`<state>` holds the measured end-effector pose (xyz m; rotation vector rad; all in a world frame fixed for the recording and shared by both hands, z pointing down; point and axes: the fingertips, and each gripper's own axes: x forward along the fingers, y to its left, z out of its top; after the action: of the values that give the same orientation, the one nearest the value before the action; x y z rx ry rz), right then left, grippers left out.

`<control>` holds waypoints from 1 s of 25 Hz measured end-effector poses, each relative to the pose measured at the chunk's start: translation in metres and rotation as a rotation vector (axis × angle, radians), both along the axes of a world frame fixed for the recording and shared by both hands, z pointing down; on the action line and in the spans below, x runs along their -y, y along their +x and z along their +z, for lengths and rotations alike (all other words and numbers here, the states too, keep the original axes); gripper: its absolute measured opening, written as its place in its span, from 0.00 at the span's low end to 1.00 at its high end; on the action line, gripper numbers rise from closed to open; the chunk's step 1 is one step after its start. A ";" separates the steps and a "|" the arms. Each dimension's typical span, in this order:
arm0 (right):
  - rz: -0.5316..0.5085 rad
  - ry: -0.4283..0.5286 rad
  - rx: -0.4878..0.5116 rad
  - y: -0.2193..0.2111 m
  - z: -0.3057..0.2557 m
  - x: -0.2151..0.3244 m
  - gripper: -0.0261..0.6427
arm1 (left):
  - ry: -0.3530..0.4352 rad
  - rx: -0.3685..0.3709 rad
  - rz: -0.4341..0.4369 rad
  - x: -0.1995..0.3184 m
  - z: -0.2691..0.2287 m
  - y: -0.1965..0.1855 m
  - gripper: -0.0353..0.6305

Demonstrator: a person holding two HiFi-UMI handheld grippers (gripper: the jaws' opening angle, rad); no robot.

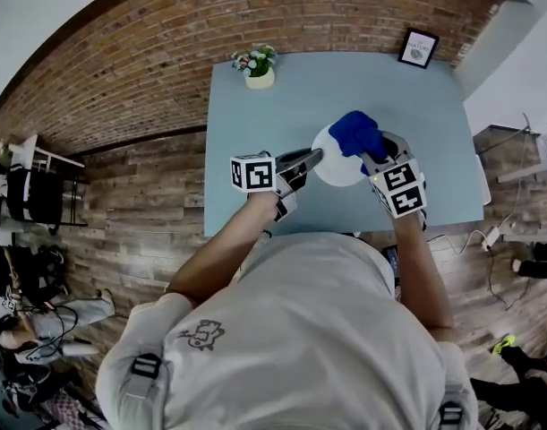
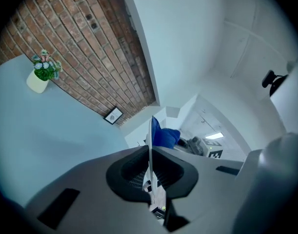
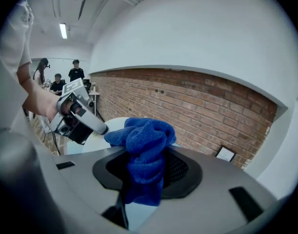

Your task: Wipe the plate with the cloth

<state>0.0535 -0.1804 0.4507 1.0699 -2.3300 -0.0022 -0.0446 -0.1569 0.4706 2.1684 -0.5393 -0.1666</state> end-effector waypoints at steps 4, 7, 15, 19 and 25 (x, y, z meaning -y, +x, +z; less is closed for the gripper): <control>-0.074 0.064 0.001 -0.044 -0.029 -0.019 0.24 | 0.038 -0.040 0.054 -0.010 -0.017 0.014 0.08; -0.144 0.062 -0.008 -0.071 -0.026 -0.045 0.24 | 0.063 -0.031 0.018 -0.004 -0.024 0.007 0.08; -0.144 -0.068 -0.032 -0.053 0.007 -0.076 0.24 | 0.098 -0.073 -0.049 0.015 -0.051 -0.009 0.08; -0.021 -0.077 -0.045 -0.003 0.006 -0.056 0.24 | 0.104 -0.037 -0.041 0.015 -0.041 -0.007 0.08; 0.049 -0.009 -0.078 0.020 -0.028 -0.024 0.24 | 0.076 -0.043 0.032 0.001 -0.032 0.017 0.09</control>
<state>0.0736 -0.1567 0.4228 1.1024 -2.2318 -0.0143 -0.0275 -0.1583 0.4383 2.2404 -0.4806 -0.2183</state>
